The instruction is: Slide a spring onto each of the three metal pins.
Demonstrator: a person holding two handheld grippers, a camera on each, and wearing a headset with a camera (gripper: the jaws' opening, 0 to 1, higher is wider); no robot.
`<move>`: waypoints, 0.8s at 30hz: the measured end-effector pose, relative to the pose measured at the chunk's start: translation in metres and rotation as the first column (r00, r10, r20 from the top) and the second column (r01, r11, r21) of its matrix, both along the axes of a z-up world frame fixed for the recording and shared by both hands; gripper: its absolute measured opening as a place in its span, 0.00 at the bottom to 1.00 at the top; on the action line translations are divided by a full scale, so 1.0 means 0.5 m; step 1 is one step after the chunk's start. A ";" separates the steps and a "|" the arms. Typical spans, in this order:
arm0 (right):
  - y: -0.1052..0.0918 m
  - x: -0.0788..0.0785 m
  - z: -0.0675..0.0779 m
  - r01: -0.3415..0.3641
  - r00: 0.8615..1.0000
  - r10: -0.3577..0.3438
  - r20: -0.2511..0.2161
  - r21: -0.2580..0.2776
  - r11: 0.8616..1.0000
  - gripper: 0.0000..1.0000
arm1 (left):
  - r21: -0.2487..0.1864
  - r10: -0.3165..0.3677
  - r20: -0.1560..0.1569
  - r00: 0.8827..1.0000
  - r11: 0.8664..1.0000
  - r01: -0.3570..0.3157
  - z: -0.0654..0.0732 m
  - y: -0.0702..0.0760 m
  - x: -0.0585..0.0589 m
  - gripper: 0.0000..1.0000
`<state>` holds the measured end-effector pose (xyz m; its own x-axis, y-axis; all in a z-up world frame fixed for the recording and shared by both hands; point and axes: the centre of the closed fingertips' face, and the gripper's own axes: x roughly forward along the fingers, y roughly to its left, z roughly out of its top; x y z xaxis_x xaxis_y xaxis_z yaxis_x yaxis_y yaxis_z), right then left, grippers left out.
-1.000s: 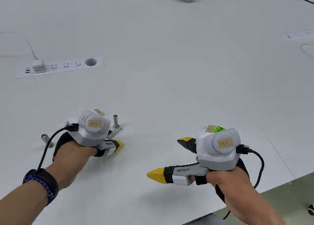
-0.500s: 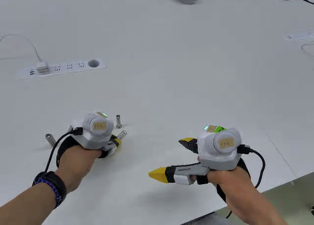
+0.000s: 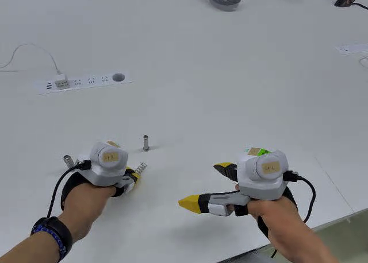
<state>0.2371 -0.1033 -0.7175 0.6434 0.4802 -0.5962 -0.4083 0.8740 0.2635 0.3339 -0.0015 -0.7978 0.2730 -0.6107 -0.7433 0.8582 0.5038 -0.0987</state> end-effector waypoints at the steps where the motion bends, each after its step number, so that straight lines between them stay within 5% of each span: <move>1: 0.001 0.000 0.001 -0.001 1.000 0.001 0.001 -0.001 1.000 0.84 | -0.002 0.002 -0.001 1.000 1.000 -0.002 0.002 0.002 -0.002 0.10; 24: 0.048 -0.008 -0.004 -0.004 1.000 0.004 -0.005 0.035 0.999 0.83 | -0.003 0.077 -0.023 0.997 0.997 -0.077 0.006 0.128 -0.045 0.10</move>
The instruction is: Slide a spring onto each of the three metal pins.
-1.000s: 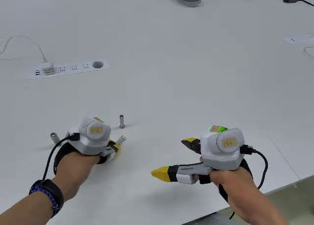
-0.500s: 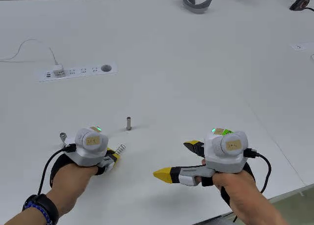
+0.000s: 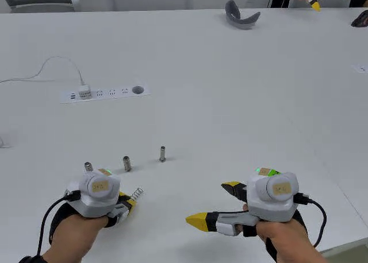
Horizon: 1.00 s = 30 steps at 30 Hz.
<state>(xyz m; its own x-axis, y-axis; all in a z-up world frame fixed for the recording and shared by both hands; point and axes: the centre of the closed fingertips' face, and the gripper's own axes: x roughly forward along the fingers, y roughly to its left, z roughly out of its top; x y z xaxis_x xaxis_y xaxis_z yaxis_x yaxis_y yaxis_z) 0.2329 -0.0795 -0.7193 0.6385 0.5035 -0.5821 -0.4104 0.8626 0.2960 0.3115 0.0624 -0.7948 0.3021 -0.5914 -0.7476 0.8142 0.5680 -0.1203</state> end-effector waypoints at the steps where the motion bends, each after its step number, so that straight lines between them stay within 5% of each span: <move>1: 0.005 0.000 -0.001 -0.004 1.000 0.004 -0.002 0.000 1.000 0.83 | -0.001 0.005 0.000 1.000 1.000 -0.005 0.003 0.006 -0.002 0.10; 19: 0.061 -0.007 -0.004 -0.064 0.998 0.064 -0.014 -0.006 0.998 0.83 | -0.027 0.080 0.003 0.997 0.996 -0.080 0.045 0.109 -0.012 0.10; 30: 0.082 0.004 0.007 -0.080 0.997 0.080 -0.007 0.017 0.997 0.82 | -0.046 0.090 0.019 0.996 0.995 -0.089 0.071 0.133 -0.028 0.10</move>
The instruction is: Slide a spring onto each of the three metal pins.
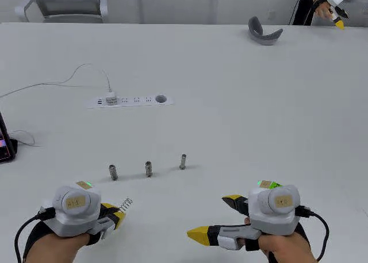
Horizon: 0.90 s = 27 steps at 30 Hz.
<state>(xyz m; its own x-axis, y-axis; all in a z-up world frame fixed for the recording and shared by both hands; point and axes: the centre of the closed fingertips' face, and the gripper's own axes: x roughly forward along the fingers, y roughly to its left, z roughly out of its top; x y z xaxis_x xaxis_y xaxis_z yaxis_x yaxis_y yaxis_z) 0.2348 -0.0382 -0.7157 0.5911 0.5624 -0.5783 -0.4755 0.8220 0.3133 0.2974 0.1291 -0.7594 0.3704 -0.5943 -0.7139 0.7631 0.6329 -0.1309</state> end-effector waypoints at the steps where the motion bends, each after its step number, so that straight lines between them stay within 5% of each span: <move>1: 0.002 0.001 0.002 -0.002 1.000 0.002 0.001 0.004 1.000 0.82 | -0.002 0.001 0.001 1.000 1.000 -0.001 0.004 0.002 -0.001 0.10; 17: 0.046 0.008 0.008 -0.059 0.998 0.059 -0.007 0.048 0.997 0.79 | -0.035 -0.022 0.035 0.999 0.999 0.023 0.052 -0.005 -0.021 0.10; 27: 0.077 0.033 0.044 -0.077 0.997 0.075 0.017 0.131 0.988 0.73 | -0.057 -0.056 0.053 0.997 0.997 0.059 0.078 -0.029 -0.038 0.10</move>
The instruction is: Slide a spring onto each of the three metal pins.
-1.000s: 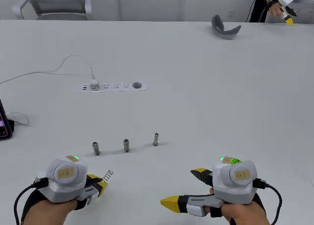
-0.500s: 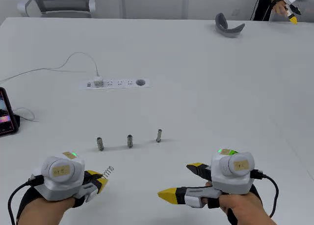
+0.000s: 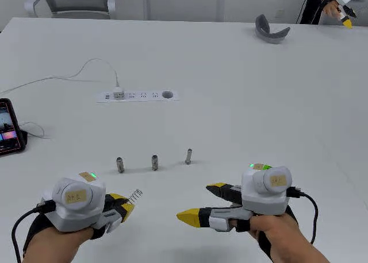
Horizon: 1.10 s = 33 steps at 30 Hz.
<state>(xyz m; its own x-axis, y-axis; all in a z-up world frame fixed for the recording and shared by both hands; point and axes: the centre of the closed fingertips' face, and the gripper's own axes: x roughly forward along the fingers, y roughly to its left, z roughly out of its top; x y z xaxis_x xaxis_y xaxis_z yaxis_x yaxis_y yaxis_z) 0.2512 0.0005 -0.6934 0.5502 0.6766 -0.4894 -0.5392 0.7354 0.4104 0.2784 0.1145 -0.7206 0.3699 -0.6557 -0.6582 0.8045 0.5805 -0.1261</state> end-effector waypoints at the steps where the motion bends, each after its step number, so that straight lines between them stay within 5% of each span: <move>1: 0.003 0.001 0.002 -0.003 1.000 0.003 0.001 0.004 1.000 0.73 | -0.002 -0.008 0.003 1.000 1.000 0.008 0.005 -0.006 -0.004 0.10; 8: 0.020 0.003 0.008 -0.026 1.000 0.026 0.000 0.040 0.999 0.67 | -0.028 -0.052 0.028 0.998 0.998 0.053 0.040 -0.045 -0.018 0.10; 16: 0.045 -0.004 0.027 -0.037 0.999 0.041 -0.022 0.151 0.988 0.52 | -0.048 -0.107 0.055 0.993 0.993 0.110 0.069 -0.087 -0.033 0.10; 22: 0.052 -0.002 0.040 -0.005 0.998 0.021 -0.062 0.260 0.966 0.43 | -0.061 -0.145 0.066 0.987 0.987 0.149 0.083 -0.115 -0.053 0.10; 33: 0.060 -0.002 0.052 0.023 0.996 0.008 -0.092 0.338 0.941 0.29 | -0.070 -0.203 0.083 0.976 0.975 0.209 0.099 -0.144 -0.081 0.10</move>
